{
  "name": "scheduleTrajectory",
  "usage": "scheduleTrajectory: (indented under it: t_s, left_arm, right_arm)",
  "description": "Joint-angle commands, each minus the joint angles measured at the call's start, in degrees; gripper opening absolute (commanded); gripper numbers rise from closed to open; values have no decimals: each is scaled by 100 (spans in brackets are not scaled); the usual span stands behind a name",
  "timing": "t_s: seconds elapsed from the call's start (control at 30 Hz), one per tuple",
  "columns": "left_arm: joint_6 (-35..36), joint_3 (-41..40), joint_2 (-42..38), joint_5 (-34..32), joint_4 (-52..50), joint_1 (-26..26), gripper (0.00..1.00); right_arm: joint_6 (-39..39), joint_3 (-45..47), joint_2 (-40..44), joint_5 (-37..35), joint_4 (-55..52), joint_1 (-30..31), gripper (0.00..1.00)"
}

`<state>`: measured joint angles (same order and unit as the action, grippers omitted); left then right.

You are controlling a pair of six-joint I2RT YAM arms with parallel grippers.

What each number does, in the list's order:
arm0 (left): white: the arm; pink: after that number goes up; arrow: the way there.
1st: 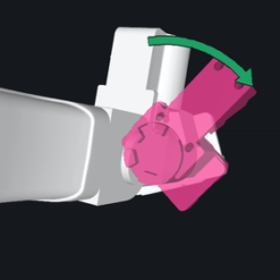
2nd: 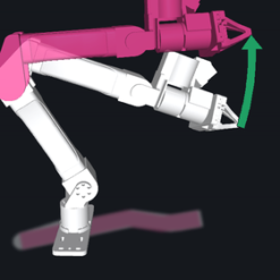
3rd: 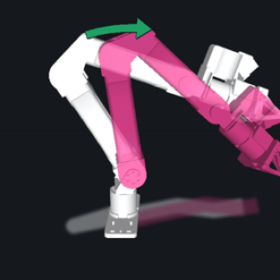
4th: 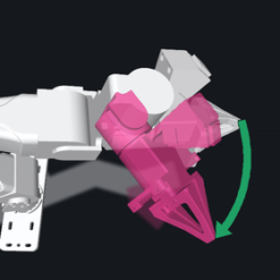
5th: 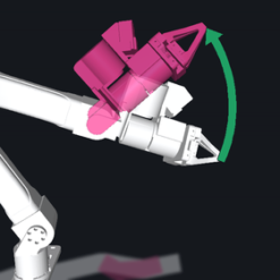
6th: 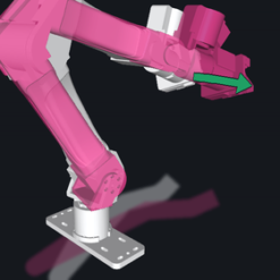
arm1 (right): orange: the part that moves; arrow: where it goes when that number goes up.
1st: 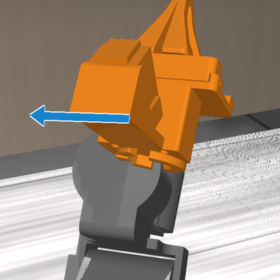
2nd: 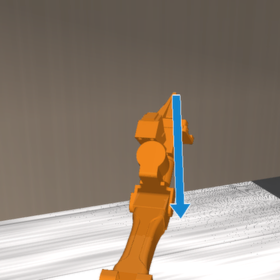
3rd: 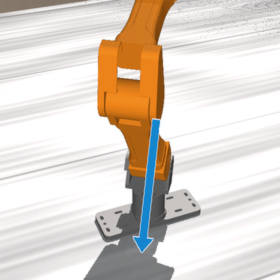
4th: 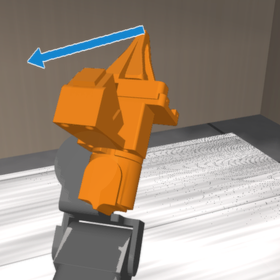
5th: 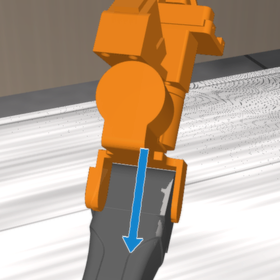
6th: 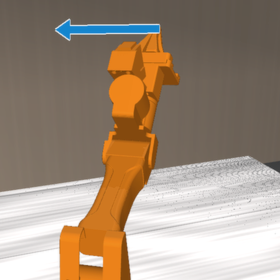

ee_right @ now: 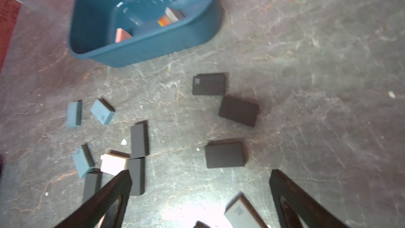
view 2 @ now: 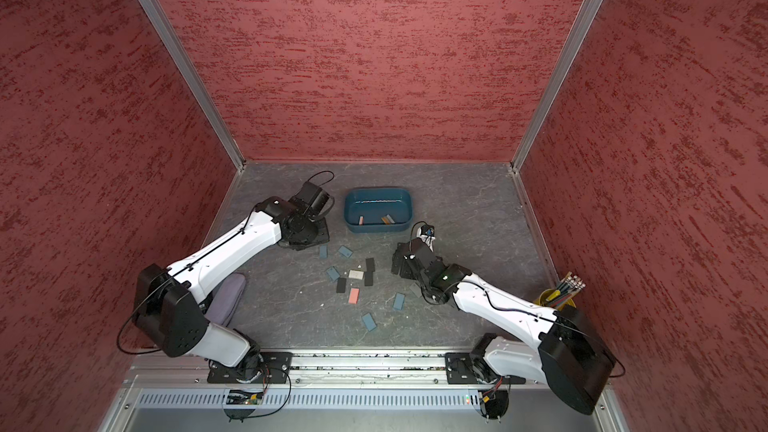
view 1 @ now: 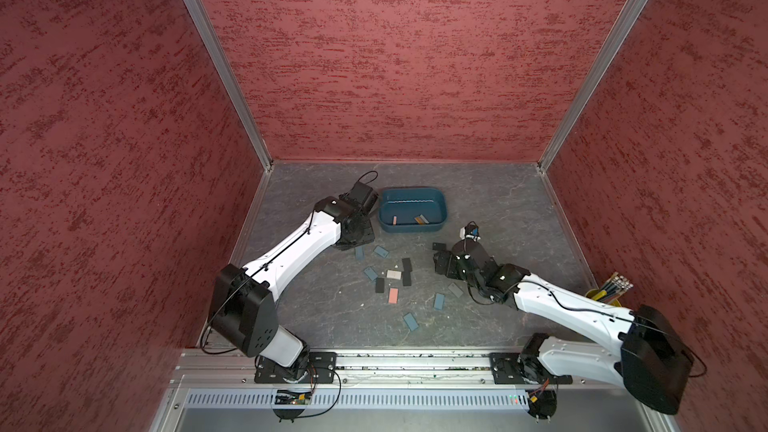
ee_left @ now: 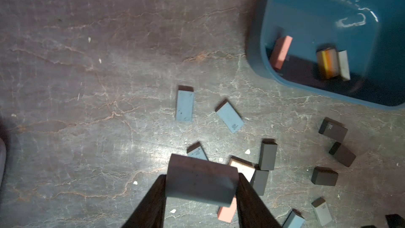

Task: Put the eraser in the storage box
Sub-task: Place the eraser in the storage box.

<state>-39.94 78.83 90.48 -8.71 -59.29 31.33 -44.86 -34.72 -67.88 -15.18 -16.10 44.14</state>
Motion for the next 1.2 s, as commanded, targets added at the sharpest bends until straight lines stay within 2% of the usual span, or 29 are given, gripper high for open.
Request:
scheduleTrajectory:
  t_s: [0.0,0.43,0.77,1.07,1.17]
  left_arm:
    - [202,605,398,-103,-268,118,51]
    - [599,3289,2538,261,-893,163,51]
    - [707,4760,3973,495,-1190,119,52]
    - [751,5209,4503,578,-1244,154,55]
    - [776,5239,4542,642,-1243,153,59]
  right_arm:
    - [-272,152,104,37,54,42,99]
    - [-496,500,98,261,-23,134,99]
    - [-591,533,293,321,-241,398,99]
    - [-743,520,240,203,-477,609,99]
    - [-793,532,232,151,-574,630,99]
